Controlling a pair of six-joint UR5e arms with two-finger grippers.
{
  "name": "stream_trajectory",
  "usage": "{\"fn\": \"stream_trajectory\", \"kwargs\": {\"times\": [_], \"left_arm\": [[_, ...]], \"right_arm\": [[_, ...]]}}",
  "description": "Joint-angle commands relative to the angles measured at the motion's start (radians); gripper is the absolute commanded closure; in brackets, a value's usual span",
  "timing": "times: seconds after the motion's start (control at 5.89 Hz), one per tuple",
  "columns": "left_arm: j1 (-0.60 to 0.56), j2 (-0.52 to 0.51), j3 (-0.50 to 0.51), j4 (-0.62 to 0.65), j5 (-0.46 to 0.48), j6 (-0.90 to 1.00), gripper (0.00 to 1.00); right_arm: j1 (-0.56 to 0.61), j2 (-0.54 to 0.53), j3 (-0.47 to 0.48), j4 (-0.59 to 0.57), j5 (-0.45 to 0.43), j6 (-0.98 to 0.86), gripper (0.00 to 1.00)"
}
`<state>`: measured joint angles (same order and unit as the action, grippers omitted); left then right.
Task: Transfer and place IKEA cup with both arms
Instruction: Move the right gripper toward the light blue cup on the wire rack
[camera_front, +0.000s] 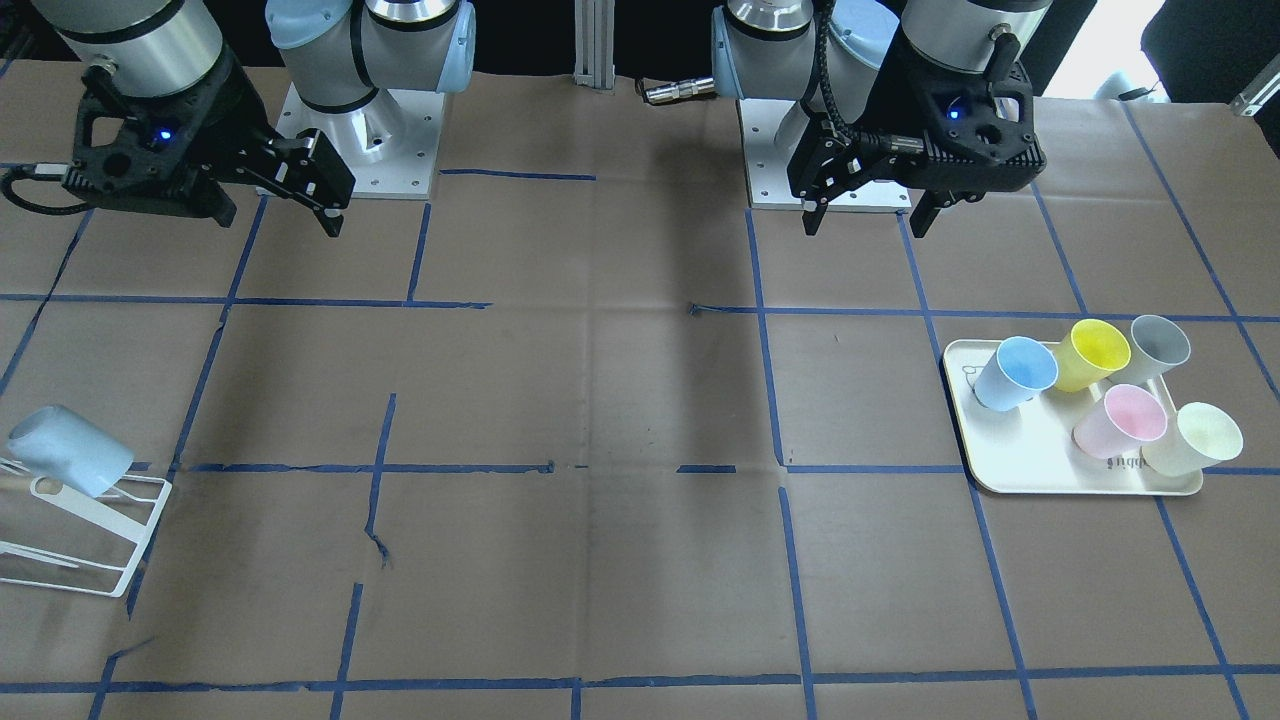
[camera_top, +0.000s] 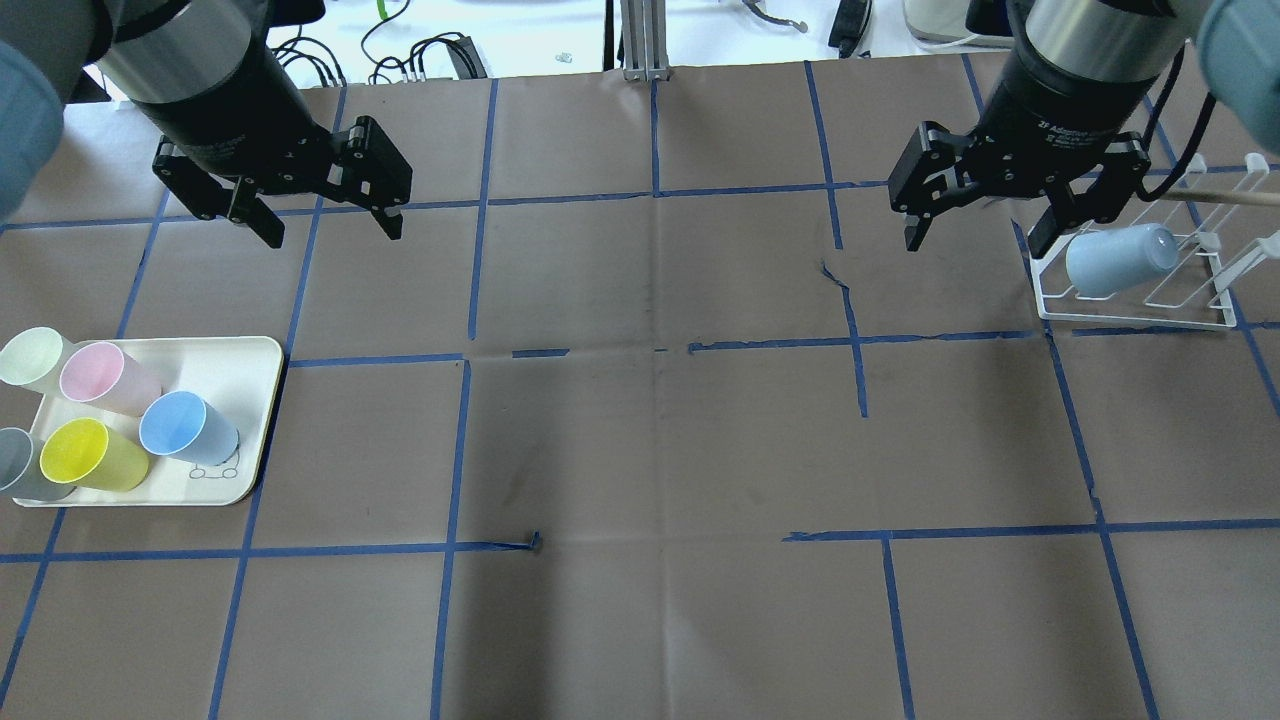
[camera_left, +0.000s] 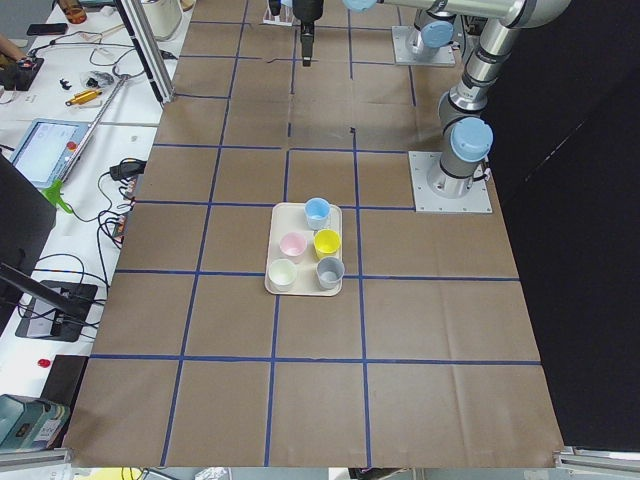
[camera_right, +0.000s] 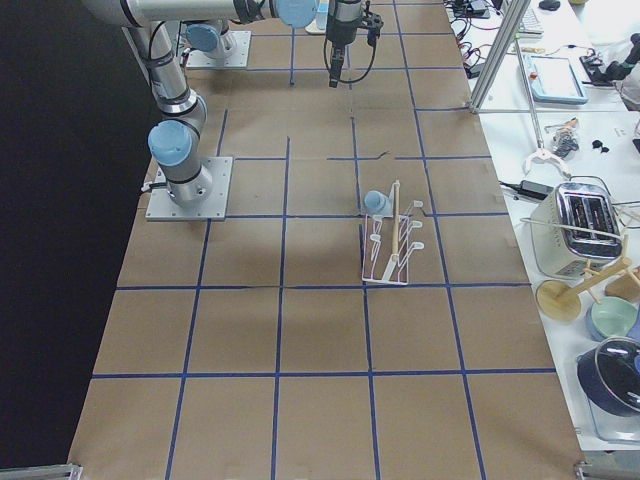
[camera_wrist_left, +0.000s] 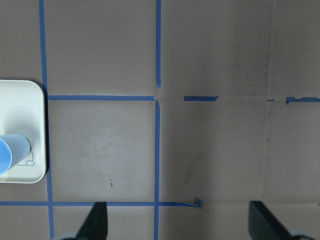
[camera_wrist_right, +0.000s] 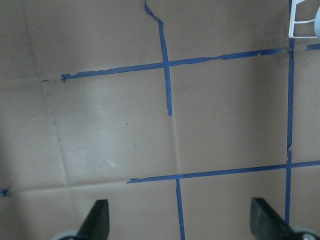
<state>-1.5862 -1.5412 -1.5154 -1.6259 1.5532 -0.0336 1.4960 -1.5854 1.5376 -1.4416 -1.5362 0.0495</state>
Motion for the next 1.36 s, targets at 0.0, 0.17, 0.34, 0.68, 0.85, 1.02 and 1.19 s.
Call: {"fn": "stream_trajectory", "kwargs": {"times": [0.0,0.17,0.34,0.68,0.85,1.02,1.19], "left_arm": [[0.0,0.0,0.0,0.0,-0.001,0.0,0.01],[-0.001,-0.002,0.0,0.001,-0.001,0.0,0.01],[0.0,0.0,0.0,0.0,-0.001,0.0,0.01],[0.0,0.003,0.0,-0.002,-0.001,-0.002,0.01],[0.0,0.003,0.0,-0.002,-0.001,-0.002,0.01],[-0.001,0.004,0.0,-0.002,-0.001,-0.002,0.01],[0.0,0.007,0.0,-0.002,-0.001,0.0,0.01]], "right_arm": [[-0.2,0.025,-0.001,-0.148,-0.002,-0.27,0.0],[-0.298,0.056,-0.002,-0.207,-0.03,-0.427,0.0],[-0.368,0.07,-0.011,-0.21,-0.068,-0.538,0.0],[-0.462,0.152,-0.033,-0.217,-0.059,-0.73,0.0],[-0.473,0.188,-0.022,-0.215,-0.052,-0.77,0.0],[-0.473,0.202,-0.019,-0.217,-0.017,-0.767,0.0],[-0.468,0.232,-0.005,-0.296,0.031,-0.769,0.0]]}}
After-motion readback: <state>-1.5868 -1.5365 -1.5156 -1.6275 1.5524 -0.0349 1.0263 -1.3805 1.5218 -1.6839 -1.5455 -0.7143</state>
